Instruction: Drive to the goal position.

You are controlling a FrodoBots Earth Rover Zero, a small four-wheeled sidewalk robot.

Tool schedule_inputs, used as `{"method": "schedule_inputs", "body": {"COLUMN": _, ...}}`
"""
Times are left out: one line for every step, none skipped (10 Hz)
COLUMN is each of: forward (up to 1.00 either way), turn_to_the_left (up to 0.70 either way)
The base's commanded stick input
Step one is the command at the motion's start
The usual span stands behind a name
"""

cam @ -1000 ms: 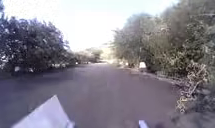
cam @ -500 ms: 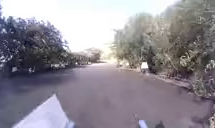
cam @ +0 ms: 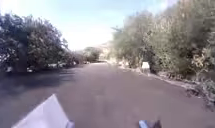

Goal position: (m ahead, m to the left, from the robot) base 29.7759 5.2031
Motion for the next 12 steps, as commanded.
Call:
{"method": "schedule_inputs", "body": {"forward": 0.5, "turn_to_the_left": 0.0}}
{"method": "schedule_inputs", "body": {"forward": 0.5, "turn_to_the_left": 0.0}}
{"method": "schedule_inputs", "body": {"forward": 0.5, "turn_to_the_left": 0.0}}
{"method": "schedule_inputs", "body": {"forward": 0.5, "turn_to_the_left": 0.0}}
{"method": "schedule_inputs", "body": {"forward": 0.5, "turn_to_the_left": 0.0}}
{"method": "schedule_inputs", "body": {"forward": 0.5, "turn_to_the_left": 0.0}}
{"method": "schedule_inputs", "body": {"forward": 0.5, "turn_to_the_left": 0.0}}
{"method": "schedule_inputs", "body": {"forward": 0.5, "turn_to_the_left": 0.0}}
{"method": "schedule_inputs", "body": {"forward": 0.5, "turn_to_the_left": 0.0}}
{"method": "schedule_inputs", "body": {"forward": 0.5, "turn_to_the_left": 0.0}}
{"method": "schedule_inputs", "body": {"forward": 0.5, "turn_to_the_left": 0.0}}
{"method": "schedule_inputs", "body": {"forward": 0.5, "turn_to_the_left": 0.0}}
